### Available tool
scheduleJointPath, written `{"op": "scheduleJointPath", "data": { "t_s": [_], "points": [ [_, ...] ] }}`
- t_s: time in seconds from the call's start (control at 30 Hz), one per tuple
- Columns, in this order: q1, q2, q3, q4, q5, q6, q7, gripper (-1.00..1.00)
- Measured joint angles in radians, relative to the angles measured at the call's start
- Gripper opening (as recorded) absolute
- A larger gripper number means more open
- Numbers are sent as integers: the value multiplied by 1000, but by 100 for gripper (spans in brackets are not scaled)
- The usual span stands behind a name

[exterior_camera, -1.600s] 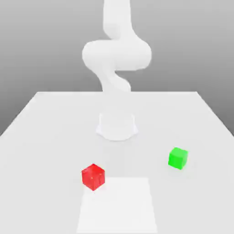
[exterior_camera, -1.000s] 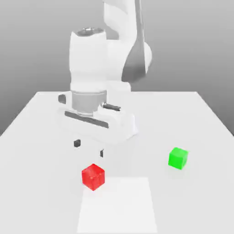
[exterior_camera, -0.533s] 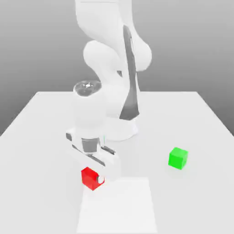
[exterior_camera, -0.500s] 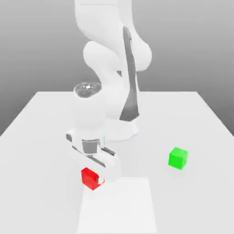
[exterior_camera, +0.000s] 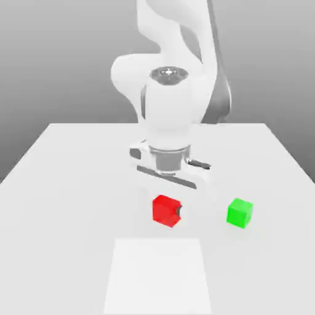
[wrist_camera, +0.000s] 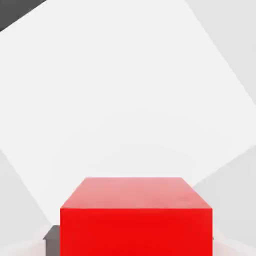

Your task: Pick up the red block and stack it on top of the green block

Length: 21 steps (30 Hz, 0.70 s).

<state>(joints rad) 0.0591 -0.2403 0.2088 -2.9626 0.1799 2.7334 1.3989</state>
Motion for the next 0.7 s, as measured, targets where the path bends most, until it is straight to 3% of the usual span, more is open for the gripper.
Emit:
{"op": "scheduleJointPath", "data": {
  "t_s": [0.37,0.7],
  "points": [
    [350,-125,243,-48,155,-78,177,-100],
    [185,176,371,-48,-90,214,358,-100]
  ]
}}
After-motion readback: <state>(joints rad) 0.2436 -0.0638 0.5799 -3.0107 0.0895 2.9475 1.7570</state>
